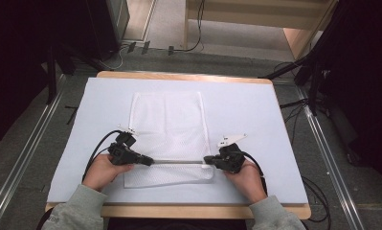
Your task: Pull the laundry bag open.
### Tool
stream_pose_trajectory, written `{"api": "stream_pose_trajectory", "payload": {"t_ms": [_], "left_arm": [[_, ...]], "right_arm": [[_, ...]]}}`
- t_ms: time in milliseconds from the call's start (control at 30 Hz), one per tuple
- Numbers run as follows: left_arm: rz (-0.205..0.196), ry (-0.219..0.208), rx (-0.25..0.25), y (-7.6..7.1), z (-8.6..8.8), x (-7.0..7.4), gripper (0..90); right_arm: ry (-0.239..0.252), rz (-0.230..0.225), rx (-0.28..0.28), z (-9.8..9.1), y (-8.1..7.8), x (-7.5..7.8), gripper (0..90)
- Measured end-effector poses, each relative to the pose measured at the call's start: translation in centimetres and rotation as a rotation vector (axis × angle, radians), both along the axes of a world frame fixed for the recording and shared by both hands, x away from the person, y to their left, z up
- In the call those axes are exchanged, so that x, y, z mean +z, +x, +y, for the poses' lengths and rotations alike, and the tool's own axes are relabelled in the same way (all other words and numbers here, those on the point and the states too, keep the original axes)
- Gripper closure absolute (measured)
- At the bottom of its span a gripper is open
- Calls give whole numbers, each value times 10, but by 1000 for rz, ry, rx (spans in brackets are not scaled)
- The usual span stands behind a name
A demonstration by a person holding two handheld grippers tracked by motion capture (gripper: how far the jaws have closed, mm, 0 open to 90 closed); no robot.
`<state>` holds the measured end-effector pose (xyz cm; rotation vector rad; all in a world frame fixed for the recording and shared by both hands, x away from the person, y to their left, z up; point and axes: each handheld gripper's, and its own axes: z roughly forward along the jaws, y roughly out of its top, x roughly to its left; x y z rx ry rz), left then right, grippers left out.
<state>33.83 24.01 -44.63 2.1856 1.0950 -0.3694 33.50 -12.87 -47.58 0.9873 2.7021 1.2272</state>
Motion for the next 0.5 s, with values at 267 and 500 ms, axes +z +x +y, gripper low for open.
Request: {"api": "stream_pose_trajectory", "payload": {"t_ms": [267, 500], "left_arm": [[-3, 1, 42, -5, 16, 1, 880], [-6, 5, 65, -10, 25, 3, 880]], "right_arm": [[-1, 1, 24, -1, 2, 0, 900], [-8, 6, 49, -1, 5, 1, 900]]}}
